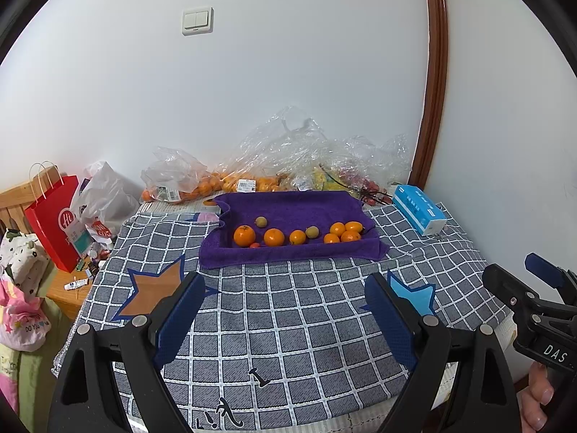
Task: Organize fruits
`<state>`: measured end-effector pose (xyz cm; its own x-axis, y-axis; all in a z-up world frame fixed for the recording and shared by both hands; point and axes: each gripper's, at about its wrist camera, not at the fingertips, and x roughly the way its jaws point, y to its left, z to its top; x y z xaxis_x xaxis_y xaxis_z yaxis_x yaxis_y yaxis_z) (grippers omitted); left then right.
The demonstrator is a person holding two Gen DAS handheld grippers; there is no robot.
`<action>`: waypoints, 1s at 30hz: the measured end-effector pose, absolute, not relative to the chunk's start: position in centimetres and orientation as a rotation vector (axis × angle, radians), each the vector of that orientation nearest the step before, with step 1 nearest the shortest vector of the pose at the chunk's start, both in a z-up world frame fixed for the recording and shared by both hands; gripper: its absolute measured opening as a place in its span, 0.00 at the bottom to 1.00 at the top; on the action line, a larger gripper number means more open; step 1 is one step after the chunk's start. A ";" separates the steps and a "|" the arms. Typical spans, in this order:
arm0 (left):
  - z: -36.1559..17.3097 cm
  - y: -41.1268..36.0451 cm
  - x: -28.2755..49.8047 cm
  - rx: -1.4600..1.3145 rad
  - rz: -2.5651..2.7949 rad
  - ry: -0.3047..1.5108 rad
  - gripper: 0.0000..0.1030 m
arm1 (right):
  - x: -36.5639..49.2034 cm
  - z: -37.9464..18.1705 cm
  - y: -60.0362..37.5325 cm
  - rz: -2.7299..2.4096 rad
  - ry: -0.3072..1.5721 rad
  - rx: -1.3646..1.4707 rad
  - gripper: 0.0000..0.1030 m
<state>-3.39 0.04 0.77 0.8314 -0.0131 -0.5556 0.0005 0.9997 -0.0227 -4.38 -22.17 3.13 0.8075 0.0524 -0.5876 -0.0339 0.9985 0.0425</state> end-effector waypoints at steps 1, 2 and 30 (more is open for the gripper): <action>0.8 0.1 -3.4 -0.023 -0.008 0.589 0.88 | -4.4 3.2 -22.2 0.047 0.628 0.029 0.97; 0.8 0.1 -3.4 -0.023 -0.007 0.589 0.88 | -4.4 3.1 -22.2 0.046 0.628 0.030 0.97; 0.9 0.2 -3.5 -0.024 -0.006 0.585 0.88 | -4.6 3.2 -22.0 0.044 0.627 0.033 0.98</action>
<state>-3.55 0.22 0.93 0.8338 -0.0122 -0.5519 -0.0015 0.9997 -0.0245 -4.60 -21.96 3.16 0.8087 0.0515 -0.5860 -0.0315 0.9985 0.0443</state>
